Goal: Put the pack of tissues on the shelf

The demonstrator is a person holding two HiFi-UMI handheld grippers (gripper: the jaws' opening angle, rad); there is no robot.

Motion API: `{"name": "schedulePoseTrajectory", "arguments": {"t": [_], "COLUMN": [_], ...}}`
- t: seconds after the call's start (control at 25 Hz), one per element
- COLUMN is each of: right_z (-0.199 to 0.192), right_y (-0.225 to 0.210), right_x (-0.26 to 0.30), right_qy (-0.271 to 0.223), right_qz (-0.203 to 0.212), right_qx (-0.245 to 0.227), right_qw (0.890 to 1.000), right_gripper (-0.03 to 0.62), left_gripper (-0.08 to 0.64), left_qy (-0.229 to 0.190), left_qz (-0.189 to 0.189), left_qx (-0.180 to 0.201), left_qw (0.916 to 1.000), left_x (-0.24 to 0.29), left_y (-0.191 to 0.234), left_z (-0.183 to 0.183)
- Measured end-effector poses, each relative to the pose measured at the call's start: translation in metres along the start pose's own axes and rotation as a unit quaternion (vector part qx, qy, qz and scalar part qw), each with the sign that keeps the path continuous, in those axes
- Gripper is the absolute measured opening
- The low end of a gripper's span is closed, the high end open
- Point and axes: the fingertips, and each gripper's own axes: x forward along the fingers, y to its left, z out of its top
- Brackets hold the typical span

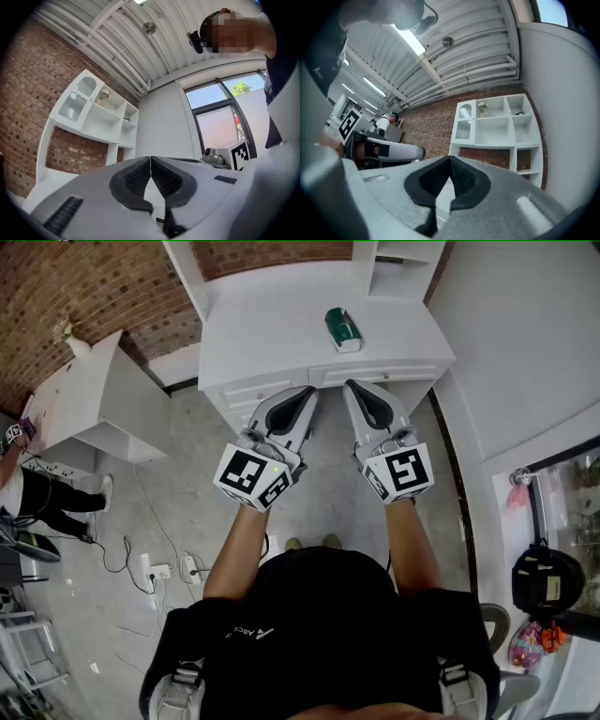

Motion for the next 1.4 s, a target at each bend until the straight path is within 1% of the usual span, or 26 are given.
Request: {"name": "schedulePoseTrajectory", "arguments": {"t": [0.36,0.6,0.72,0.92,1.12,1.4], "right_z": [-0.002,-0.009,-0.016,-0.029,-0.044,-0.071], "right_y": [-0.012,-0.034,-0.049,-0.071,-0.088,-0.115], "right_x": [-0.001,-0.002,-0.002,0.006,0.024,0.069], "right_qy": [-0.009,-0.006,-0.002,0.009,0.016,0.023], "right_qz": [0.012,0.012,0.013,0.015,0.014,-0.009], "right_qx": [0.003,-0.001,0.003,-0.008,-0.011,-0.017], "right_qw": [1.0,1.0,1.0,1.0,1.0,1.0], "right_gripper": [0.002,0.002,0.002,0.002,0.002,0.003], "left_gripper": [0.002,0.002,0.002,0.002,0.002,0.002], "left_qy": [-0.002,-0.001,-0.007,-0.014,-0.01,-0.012], "left_qz": [0.008,0.024,0.034,0.043,0.051,0.046], "left_qx": [0.006,0.009,0.018,0.039,0.038,0.029], "left_qw": [1.0,0.9997,0.9992,0.9982,0.9979,0.9985], "left_x": [0.014,0.03,0.042,0.063,0.082,0.106], "left_y": [-0.001,0.0,0.001,0.005,0.026,0.08], "left_z": [-0.004,-0.011,-0.014,-0.02,-0.03,-0.048]}}
